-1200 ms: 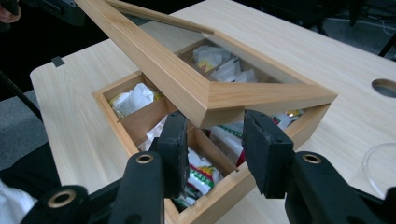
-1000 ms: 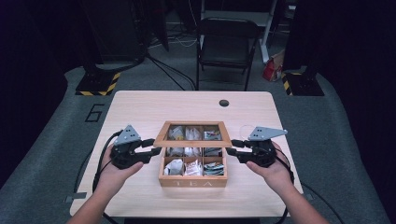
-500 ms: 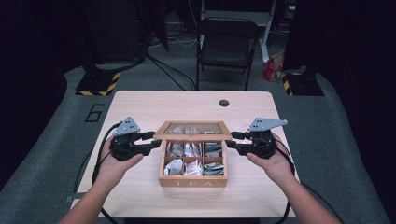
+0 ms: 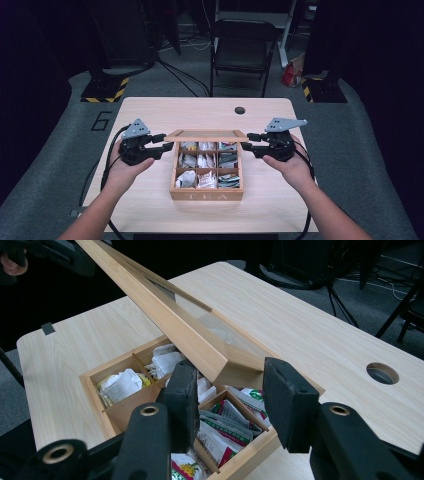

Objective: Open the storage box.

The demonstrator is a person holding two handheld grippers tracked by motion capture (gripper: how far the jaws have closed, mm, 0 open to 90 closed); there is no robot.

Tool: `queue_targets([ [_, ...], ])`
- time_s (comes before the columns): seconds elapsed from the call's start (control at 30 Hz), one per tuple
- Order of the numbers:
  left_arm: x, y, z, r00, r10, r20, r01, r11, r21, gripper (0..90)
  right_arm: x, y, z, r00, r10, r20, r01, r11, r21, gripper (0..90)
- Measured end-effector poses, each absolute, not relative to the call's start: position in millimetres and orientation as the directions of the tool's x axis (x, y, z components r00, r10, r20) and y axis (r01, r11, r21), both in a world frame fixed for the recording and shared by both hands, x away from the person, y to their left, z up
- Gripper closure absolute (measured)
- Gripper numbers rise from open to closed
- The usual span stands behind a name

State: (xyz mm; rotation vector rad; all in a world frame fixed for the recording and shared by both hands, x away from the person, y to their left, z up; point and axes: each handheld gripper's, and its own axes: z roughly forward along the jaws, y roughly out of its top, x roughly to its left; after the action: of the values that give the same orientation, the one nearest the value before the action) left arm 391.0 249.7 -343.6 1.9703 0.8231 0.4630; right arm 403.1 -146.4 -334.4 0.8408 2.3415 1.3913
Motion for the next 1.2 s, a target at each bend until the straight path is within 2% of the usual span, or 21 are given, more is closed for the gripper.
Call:
queue_targets([
  [0.43,417,246,-356,0.683,0.730,-0.018,0.382,-0.336,0.861,53.6,409,-146,-328,-0.784,0.619,0.037,0.323,0.357,0.877,57.6],
  [0.93,427,246,-354,0.692,0.722,-0.026,0.383,-0.337,0.860,55.9,417,-147,-327,-0.788,0.613,0.060,0.343,0.355,0.869,57.2],
  [1.2,436,246,-348,0.685,0.727,-0.039,0.391,-0.322,0.862,56.0,429,-148,-336,-0.776,0.626,0.081,0.382,0.364,0.850,46.5],
])
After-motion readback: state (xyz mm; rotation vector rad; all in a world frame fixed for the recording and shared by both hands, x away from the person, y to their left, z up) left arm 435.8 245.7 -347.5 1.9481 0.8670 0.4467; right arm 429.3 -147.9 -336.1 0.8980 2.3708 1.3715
